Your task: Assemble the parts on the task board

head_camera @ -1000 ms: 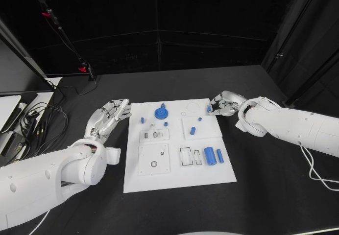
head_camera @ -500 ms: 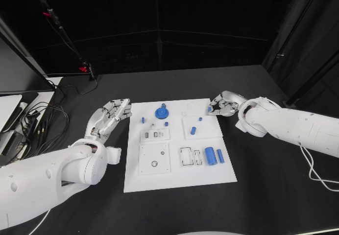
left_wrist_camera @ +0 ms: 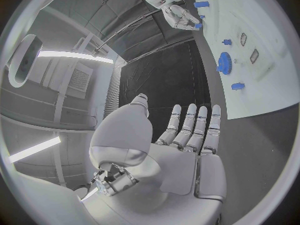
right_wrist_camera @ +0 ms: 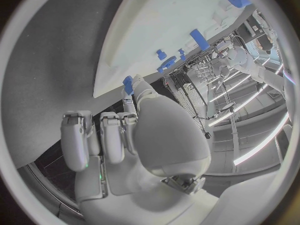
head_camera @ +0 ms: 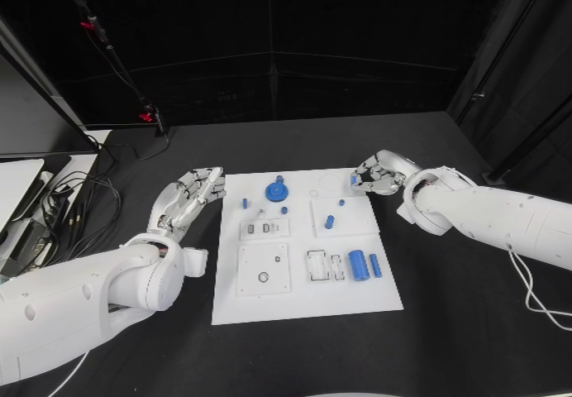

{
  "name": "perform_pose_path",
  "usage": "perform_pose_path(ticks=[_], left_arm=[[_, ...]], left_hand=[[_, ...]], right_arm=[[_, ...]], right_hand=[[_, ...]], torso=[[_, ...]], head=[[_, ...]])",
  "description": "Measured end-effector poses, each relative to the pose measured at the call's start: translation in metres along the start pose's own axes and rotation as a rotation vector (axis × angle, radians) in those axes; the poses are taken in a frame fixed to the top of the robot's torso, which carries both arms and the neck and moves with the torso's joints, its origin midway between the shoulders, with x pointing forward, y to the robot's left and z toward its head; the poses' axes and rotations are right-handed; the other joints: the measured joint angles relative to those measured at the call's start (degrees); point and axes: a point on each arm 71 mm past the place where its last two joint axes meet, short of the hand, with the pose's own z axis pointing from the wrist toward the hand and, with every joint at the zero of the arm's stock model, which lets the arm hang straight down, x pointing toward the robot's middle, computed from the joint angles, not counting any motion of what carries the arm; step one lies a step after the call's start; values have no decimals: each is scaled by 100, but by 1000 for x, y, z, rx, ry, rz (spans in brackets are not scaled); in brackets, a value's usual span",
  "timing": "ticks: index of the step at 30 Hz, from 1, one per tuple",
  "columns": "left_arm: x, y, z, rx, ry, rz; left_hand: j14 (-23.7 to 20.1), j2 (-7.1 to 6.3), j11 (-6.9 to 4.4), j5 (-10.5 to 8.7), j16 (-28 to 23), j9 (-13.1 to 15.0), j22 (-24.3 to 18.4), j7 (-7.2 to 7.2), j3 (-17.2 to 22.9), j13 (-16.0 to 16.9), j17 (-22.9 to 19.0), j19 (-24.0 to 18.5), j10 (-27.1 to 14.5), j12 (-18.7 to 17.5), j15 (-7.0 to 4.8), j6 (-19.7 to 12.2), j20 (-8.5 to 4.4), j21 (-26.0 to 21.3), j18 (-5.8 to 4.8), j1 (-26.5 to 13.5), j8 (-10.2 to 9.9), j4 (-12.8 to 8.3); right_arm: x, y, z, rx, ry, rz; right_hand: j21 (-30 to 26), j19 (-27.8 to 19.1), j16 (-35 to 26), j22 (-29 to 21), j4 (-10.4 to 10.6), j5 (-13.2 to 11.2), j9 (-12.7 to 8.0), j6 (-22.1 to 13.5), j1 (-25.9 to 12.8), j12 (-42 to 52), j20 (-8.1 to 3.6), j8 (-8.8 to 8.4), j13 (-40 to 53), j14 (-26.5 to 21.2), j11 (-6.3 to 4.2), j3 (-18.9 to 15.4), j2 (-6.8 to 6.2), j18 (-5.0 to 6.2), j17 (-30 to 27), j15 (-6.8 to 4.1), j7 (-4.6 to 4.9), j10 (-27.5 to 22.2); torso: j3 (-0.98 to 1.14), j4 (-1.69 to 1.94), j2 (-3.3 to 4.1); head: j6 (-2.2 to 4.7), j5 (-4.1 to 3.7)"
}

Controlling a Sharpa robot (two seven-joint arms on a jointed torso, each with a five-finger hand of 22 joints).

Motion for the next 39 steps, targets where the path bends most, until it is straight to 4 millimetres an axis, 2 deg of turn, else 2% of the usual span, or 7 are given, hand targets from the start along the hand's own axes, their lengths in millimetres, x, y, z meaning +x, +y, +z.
perform_pose_path(ticks=[6, 15, 23, 33, 35, 39], left_arm=[[0, 0, 0, 0, 0, 0], [0, 0, 0, 0, 1, 0], [1, 0, 0, 0, 1, -1], [2, 0, 0, 0, 3, -2], [2, 0, 0, 0, 3, -2], [2, 0, 0, 1, 4, -3]], left_hand=[[0, 0, 0, 0, 0, 0, 0, 0, 0, 0, 0, 0, 0, 0, 0, 0, 0, 0, 0, 0, 0, 0], [20, 31, 0, 0, 0, 0, 0, 0, 0, 0, 0, 0, 0, 0, 20, 0, 0, 0, 0, 31, 0, 0], [20, 30, 0, 0, 0, 0, 0, 0, 0, 0, 0, 0, 0, 0, 20, 0, 0, 0, 0, 31, 0, 0], [20, 30, 0, 0, 0, 0, 0, 0, 0, 0, 0, 0, 0, 0, 20, 0, 0, 0, 0, 31, 0, 0], [20, 30, 0, 0, 0, 0, 0, 0, 0, 0, 0, 0, 0, 0, 20, 0, 0, 0, 0, 31, 0, 0], [20, 30, 0, 0, 0, 0, 0, 0, 0, 0, 0, 0, 0, 0, 20, 0, 0, 0, 0, 31, 0, 0]], right_arm=[[4, 19, -4, -49, -18, 50], [28, 75, -6, -140, 34, 129], [49, 116, -8, -183, 87, 153], [68, 149, -6, -191, 127, 145], [72, 155, -6, -187, 134, 142], [79, 167, -7, -176, 154, 135]], right_hand=[[0, 13, 0, 0, -14, 36, 0, 9, 7, 0, 12, -18, 0, 0, 21, 13, 7, 0, 0, 0, 7, 21], [0, 21, 0, -1, -29, 111, -9, 44, 7, 0, 21, -61, 0, 20, 21, 28, 7, 0, 0, 20, 40, 21], [0, 21, 0, -1, -59, 193, -38, 66, 17, 0, 21, -100, 0, 0, 62, 58, 16, 0, 0, 41, 59, 21], [0, 22, 0, -1, -66, 224, -47, 87, 38, 0, 21, -89, 0, 0, 62, 50, 36, 0, 0, 41, 74, 21], [0, 21, 0, -1, -66, 224, -48, 91, 77, 0, 21, -88, 0, 0, 62, 50, -3, 0, 0, 41, 77, 21], [0, 21, 0, -1, -66, 249, -47, 93, 74, 0, 21, -88, 0, 0, 62, 50, 0, 0, 0, 41, 77, 21]], torso=[[-3, 3, -3], [-7, 7, -1], [-7, 12, -1], [-3, 14, -1], [-3, 14, -1], [-3, 11, 1]], head=[[-31, 115], [-69, 241], [-139, 411], [-173, 474], [-180, 481], [-203, 501]])
